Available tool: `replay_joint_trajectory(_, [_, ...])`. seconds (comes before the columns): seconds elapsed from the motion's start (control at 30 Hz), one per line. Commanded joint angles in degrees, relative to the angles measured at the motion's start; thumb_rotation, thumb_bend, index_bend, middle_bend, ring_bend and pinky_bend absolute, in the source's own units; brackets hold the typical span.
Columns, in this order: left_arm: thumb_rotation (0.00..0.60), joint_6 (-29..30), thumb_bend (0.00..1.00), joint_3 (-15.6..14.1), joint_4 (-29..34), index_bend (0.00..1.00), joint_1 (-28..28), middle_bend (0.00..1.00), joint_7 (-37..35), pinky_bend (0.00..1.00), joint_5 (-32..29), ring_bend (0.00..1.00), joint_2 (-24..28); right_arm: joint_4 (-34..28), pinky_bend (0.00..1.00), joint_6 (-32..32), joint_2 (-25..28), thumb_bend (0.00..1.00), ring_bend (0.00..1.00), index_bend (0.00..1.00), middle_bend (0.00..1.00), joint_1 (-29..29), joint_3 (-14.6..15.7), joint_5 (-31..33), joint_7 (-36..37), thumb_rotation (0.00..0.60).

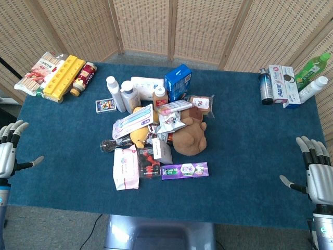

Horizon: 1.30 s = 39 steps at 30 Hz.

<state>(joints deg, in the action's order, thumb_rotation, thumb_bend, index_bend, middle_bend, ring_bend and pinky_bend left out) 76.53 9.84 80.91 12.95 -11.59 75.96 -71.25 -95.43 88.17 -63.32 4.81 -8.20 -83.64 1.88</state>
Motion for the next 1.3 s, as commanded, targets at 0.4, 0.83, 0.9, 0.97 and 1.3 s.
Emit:
replay_joint_trajectory(0.4, [0.600,-6.46,0.00,1.89,0.55,0.12,4.48,0.00,5.72,0.00,-3.94,0.00,-0.08,-0.28,0.00,0.02,0.31,0.00,0.00,0.00,0.00,-0.01,0.03,-0.26,0.67,0.600])
replay_joint_trajectory(0.83, [0.600,-23.44,0.00,7.78,-8.36,0.12,20.12,0.00,20.52,0.00,-17.02,0.00,-7.70,0.10,0.00,-0.29,0.63,0.00,0.00,0.00,0.00,0.00,-0.59,1.10,1.40,0.600])
replay_joint_trajectory(0.9, [0.600,-25.53,0.00,8.70,-11.06,0.12,22.74,0.00,22.38,0.00,-19.44,0.00,-9.69,0.39,0.00,-0.57,0.78,0.00,0.00,0.00,0.00,0.06,-0.88,1.72,1.87,0.600])
replay_joint_trajectory(0.97, [0.600,-27.56,0.00,9.45,-13.92,0.12,25.26,0.00,24.03,0.00,-21.72,0.00,-11.65,0.67,0.00,-0.81,0.87,0.00,0.00,0.00,0.00,0.16,-1.20,2.30,2.20,0.600])
replay_joint_trajectory(1.3, [0.600,-35.64,0.00,10.34,-28.20,0.12,34.58,0.00,28.97,0.00,-28.66,0.00,-20.12,1.54,0.00,-1.13,1.04,0.00,0.00,0.00,0.00,0.23,-1.88,3.63,2.72,0.600])
